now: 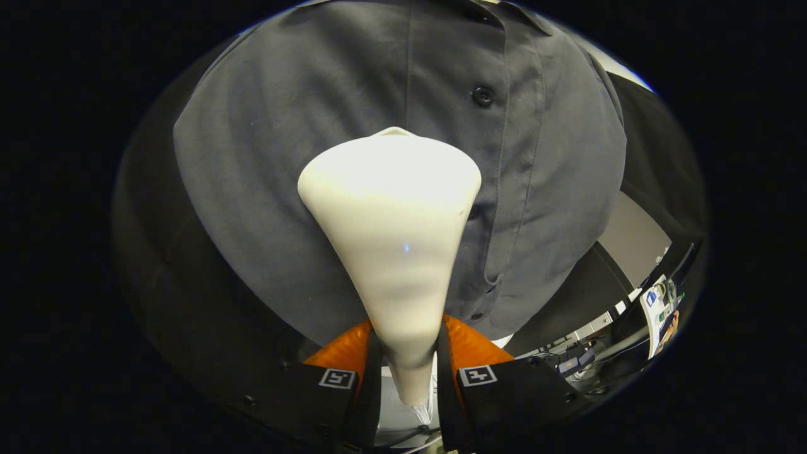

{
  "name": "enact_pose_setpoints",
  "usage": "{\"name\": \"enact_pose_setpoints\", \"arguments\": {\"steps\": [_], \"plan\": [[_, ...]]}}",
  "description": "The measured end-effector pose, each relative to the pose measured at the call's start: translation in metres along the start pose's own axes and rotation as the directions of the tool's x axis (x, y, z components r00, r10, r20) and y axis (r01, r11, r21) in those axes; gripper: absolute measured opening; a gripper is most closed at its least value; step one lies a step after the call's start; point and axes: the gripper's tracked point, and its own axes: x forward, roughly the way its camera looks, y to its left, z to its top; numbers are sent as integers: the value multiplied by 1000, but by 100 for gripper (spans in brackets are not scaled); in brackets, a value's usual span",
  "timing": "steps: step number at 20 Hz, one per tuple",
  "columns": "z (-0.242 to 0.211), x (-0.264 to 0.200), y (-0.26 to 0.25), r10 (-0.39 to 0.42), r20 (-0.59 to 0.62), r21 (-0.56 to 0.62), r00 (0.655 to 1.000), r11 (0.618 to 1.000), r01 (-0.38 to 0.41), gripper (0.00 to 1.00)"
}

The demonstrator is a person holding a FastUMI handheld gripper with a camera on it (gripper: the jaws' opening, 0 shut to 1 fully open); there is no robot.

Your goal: Iron the clothes twice with a garment steamer, once on the left side and once on the right side.

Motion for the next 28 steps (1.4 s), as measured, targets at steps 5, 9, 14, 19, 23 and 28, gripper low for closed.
{"name": "enact_pose_setpoints", "arguments": {"steps": [5, 9, 14, 19, 23, 28], "plan": [[-41, 13, 8, 13, -62, 7, 998, 1000, -13, 46], [-80, 23, 13, 14, -126, 16, 992, 1000, -12, 46], [-132, 38, 8, 16, -202, 30, 979, 1000, -10, 46], [-167, 42, 0, 19, -246, 41, 969, 999, -9, 46], [-190, 34, -4, 27, -258, 70, 966, 997, -10, 46], [-191, 0, -27, 54, -218, 123, 975, 992, -28, 46]]}}
